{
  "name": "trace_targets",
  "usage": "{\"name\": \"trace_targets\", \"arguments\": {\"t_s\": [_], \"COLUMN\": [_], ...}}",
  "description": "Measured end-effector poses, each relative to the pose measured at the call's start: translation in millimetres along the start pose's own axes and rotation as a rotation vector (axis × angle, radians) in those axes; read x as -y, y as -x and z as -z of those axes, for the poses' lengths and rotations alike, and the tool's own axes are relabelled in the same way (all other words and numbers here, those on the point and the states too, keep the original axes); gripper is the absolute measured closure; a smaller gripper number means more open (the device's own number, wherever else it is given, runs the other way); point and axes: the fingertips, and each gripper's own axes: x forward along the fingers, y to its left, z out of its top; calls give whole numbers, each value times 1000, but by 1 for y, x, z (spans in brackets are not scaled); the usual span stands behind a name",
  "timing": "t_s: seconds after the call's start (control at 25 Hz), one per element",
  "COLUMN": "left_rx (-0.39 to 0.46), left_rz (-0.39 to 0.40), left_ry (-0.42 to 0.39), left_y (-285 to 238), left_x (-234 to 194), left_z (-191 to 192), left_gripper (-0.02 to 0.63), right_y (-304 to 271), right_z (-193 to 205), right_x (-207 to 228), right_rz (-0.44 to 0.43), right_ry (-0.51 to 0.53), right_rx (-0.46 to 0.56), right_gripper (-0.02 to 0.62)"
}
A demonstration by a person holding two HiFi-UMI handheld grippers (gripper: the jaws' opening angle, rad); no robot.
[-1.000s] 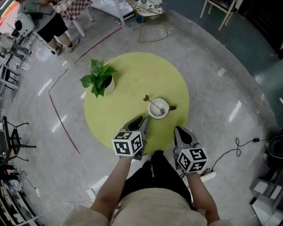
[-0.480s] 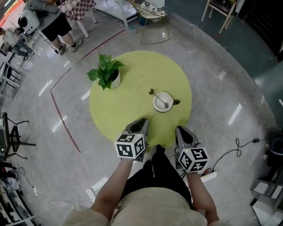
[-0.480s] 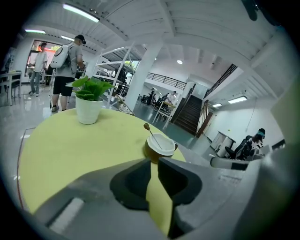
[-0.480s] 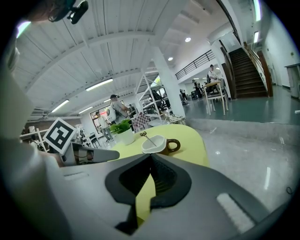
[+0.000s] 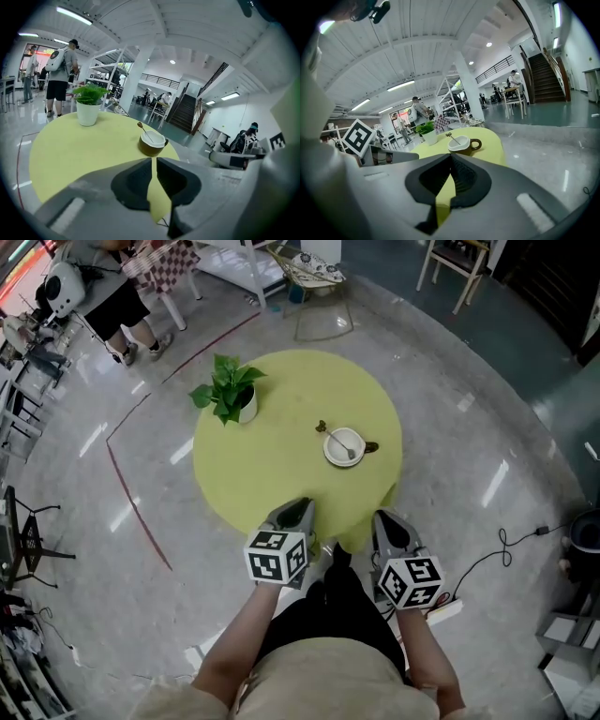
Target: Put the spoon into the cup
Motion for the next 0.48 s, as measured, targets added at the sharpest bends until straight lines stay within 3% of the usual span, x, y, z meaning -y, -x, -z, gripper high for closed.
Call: {"name": "trace_targets", "arguments": {"t_s": [0.48], "left_rx": [-7], "left_rz": [21], "left_ry": [-37], "left_y": [32], "left_x": [9], "left_z": [18], "left_gripper": [597], "right_y": [30], "right_z": [15], "right_x": [-19], "right_rz": [19], "right_ry": [11], "right_rx": [13], "right_gripper": [594]}}
